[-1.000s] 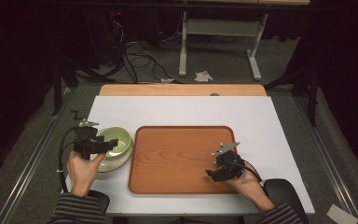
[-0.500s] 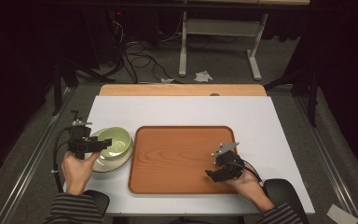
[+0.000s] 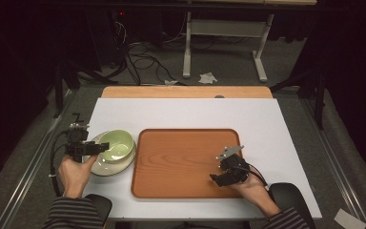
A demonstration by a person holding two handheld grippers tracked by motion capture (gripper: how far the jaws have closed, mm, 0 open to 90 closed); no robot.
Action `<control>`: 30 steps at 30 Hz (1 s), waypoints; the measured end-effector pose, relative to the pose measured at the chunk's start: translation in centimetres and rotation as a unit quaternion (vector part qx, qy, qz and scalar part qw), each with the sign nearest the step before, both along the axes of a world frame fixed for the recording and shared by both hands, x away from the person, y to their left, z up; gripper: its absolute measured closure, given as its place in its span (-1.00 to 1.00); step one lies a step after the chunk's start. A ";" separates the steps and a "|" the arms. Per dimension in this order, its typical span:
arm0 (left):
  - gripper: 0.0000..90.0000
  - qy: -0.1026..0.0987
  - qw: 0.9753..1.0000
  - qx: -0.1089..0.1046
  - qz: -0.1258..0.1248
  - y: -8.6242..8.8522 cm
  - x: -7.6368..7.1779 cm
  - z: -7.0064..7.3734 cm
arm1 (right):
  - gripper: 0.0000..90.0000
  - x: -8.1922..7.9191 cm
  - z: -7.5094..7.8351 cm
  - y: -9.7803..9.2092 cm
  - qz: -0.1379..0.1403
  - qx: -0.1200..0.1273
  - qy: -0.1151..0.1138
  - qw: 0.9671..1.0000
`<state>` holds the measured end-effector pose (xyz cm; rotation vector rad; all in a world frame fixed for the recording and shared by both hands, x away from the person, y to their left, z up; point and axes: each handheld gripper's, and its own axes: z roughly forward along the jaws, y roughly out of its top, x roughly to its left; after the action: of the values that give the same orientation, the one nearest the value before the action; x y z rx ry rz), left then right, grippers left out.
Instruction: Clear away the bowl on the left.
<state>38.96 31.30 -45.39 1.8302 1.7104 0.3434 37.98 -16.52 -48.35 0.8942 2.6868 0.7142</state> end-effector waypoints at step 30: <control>0.49 0.081 0.997 0.017 -0.005 -0.4 2.2 -2.1 | -0.24 0.0 -0.1 0.2 -0.004 -0.002 0.004 1.000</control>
<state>41.20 30.90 -47.52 1.9364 1.8138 0.2263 37.98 -16.34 -48.46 0.9085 2.6896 0.7036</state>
